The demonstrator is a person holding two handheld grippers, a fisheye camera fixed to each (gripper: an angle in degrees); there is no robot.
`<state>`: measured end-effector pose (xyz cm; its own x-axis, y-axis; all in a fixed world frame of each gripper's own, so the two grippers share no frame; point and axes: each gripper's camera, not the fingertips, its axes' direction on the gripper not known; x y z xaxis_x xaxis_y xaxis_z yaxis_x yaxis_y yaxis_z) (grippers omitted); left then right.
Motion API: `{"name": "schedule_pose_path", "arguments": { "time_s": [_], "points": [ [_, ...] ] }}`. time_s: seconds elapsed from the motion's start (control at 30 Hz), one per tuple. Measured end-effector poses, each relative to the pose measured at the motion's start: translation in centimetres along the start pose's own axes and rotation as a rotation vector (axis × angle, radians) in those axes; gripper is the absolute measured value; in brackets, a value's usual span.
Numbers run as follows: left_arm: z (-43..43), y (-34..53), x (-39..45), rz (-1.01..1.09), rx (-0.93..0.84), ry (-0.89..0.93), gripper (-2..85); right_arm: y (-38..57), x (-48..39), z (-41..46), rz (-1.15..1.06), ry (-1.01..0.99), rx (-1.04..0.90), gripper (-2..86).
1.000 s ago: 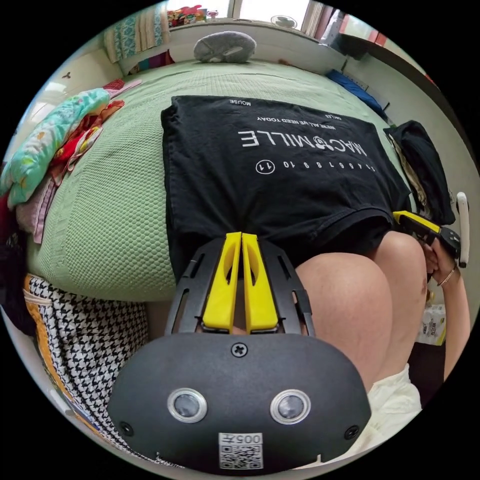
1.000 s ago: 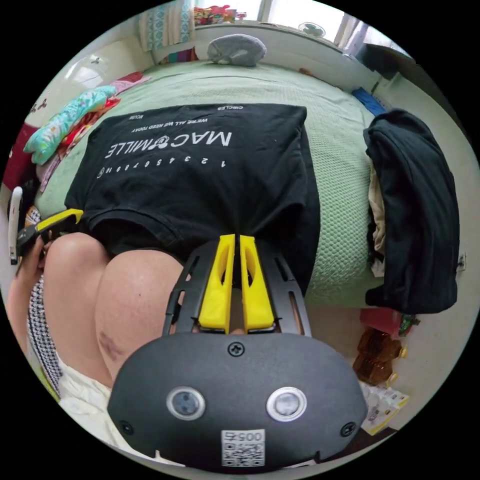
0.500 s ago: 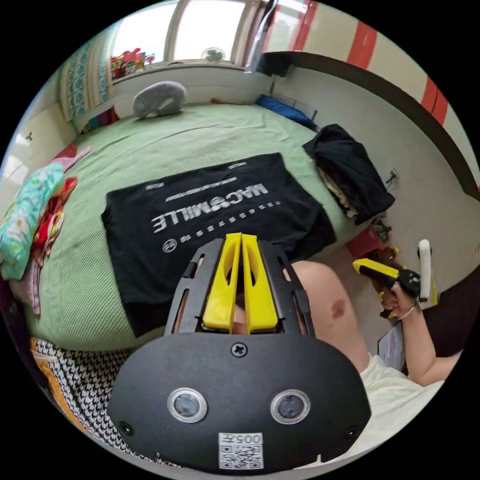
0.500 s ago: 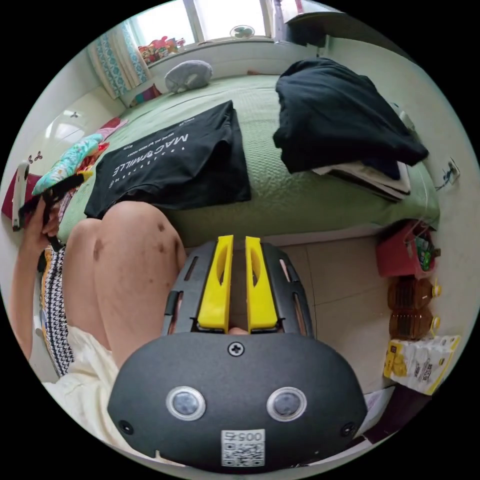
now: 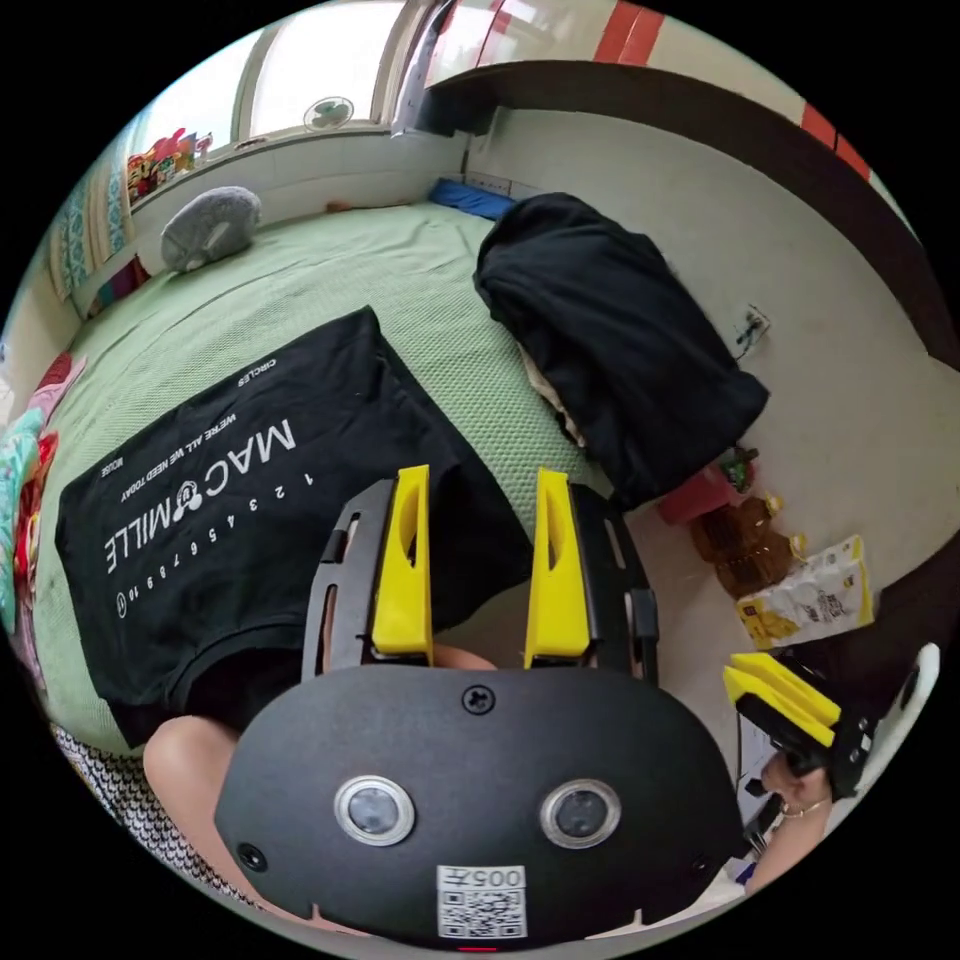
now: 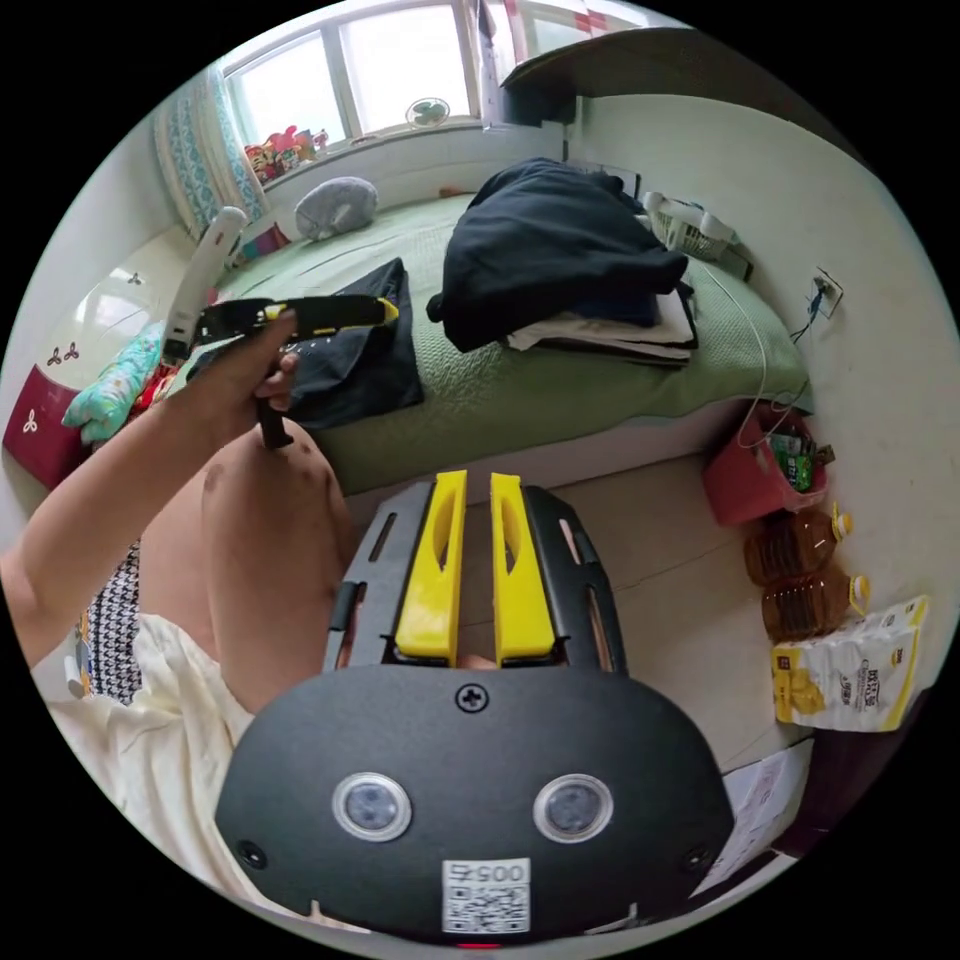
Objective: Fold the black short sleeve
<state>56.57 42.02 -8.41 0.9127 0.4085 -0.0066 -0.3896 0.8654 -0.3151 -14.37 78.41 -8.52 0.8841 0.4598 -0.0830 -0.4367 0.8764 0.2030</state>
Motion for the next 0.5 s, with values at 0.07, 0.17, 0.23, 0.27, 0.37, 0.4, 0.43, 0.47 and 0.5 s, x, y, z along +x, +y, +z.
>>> {"name": "schedule_pose_path", "arguments": {
  "time_s": [0.07, 0.17, 0.23, 0.27, 0.37, 0.4, 0.43, 0.47, 0.5],
  "points": [
    [1.9, -0.6, 0.8, -0.007, -0.031, 0.004, 17.0, 0.1, 1.0, -0.2, 0.015, -0.005, 0.0, 3.0],
    [4.1, -1.3, 1.7, -0.007, -0.077, -0.017, 17.5, 0.0, 2.0, -0.2, 0.025, -0.007, -0.01, 3.1],
    [5.5, -1.5, 2.0, -0.007, -0.111, -0.031, 17.5, -0.2, 2.4, -0.3, 0.026, -0.005, -0.009, 3.2],
    [6.1, -1.6, 2.2, -0.005, -0.112, -0.053, 17.2, -0.4, 2.5, -0.4, 0.025, -0.006, -0.007, 3.2],
    [6.9, -2.1, 2.1, -0.034, -0.112, -0.106, 14.9, -1.2, 2.8, -0.5, 0.012, -0.017, -0.006, 3.4],
    [7.0, -2.2, 2.0, -0.039, -0.117, -0.101, 14.3, -1.4, 2.7, -0.4, 0.007, -0.02, -0.009, 3.4],
    [7.2, -2.6, 1.7, -0.048, -0.126, -0.094, 13.4, -1.9, 2.7, -0.3, -0.005, -0.026, -0.015, 3.5],
    [7.3, -2.9, 1.3, -0.061, -0.136, -0.098, 12.8, -2.4, 2.6, -0.2, -0.02, -0.028, -0.023, 3.6],
    [7.4, -3.1, 1.1, -0.065, -0.142, -0.092, 12.1, -2.8, 2.5, -0.1, -0.029, -0.028, -0.026, 3.6]
  ]
}}
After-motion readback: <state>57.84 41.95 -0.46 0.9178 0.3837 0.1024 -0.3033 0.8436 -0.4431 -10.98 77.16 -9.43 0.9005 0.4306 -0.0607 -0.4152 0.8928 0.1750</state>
